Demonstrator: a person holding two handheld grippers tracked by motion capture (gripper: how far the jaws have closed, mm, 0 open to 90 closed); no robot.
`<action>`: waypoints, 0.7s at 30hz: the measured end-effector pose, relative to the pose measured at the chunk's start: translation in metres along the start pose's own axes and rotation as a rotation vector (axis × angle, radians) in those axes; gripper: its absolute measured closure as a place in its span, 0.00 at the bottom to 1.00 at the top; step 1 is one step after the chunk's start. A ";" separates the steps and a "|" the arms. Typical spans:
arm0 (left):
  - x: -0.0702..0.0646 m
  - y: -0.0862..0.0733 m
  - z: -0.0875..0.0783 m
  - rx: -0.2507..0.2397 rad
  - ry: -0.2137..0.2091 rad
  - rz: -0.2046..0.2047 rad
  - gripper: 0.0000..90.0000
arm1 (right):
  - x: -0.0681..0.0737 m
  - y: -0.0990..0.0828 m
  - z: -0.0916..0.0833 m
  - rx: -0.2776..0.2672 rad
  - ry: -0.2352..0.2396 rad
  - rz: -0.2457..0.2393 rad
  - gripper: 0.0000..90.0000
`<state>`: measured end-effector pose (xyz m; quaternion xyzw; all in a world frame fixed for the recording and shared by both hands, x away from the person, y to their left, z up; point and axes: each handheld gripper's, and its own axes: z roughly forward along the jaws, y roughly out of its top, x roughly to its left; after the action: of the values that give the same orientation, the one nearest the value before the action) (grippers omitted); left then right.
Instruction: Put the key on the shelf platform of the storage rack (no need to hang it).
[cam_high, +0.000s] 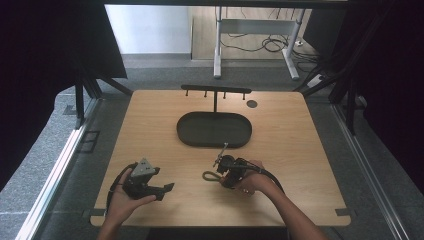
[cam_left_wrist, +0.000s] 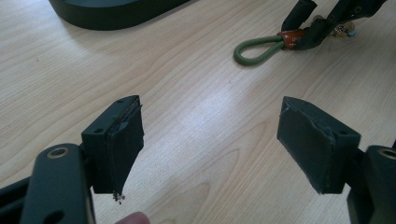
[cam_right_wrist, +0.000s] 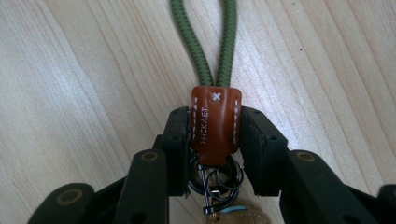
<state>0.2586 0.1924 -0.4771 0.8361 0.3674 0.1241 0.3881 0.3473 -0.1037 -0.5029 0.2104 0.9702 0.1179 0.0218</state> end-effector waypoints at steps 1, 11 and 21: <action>0.000 0.000 0.000 -0.001 0.002 0.000 0.26 | 0.000 0.000 0.000 0.001 0.002 0.002 0.73; 0.000 0.000 0.000 -0.002 0.003 -0.005 0.26 | -0.001 -0.002 -0.005 -0.006 0.000 -0.004 0.74; 0.000 0.000 0.000 -0.004 0.004 0.001 0.26 | -0.006 -0.006 -0.035 -0.042 -0.014 -0.005 0.74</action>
<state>0.2589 0.1927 -0.4770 0.8353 0.3675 0.1266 0.3888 0.3471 -0.1187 -0.4703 0.2083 0.9679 0.1365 0.0335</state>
